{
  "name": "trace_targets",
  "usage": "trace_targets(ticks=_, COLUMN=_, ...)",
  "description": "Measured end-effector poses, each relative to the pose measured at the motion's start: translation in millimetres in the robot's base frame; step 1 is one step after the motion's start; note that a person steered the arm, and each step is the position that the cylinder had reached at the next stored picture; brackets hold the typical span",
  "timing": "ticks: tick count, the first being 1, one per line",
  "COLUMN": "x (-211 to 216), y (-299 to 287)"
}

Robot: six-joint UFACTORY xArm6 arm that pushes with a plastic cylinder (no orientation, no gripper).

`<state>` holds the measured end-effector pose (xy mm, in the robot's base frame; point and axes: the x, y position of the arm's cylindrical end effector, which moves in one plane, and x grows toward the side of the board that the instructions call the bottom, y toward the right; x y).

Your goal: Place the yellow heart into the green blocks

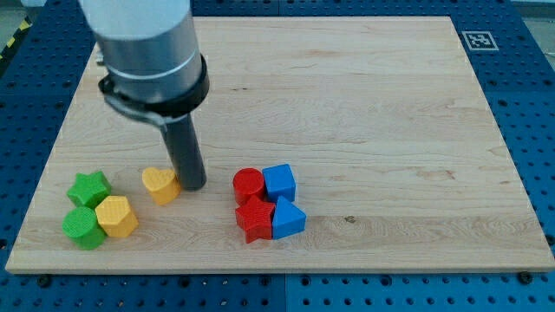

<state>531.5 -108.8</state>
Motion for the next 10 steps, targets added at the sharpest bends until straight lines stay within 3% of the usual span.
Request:
trace_targets(ticks=2, x=17, y=-36)
trace_targets(ticks=3, x=16, y=-3)
trace_targets(ticks=5, x=-48, y=5)
trace_targets(ticks=6, x=-57, y=-9)
trace_targets(ticks=9, x=-43, y=-54)
trace_targets(ticks=10, x=-34, y=-39)
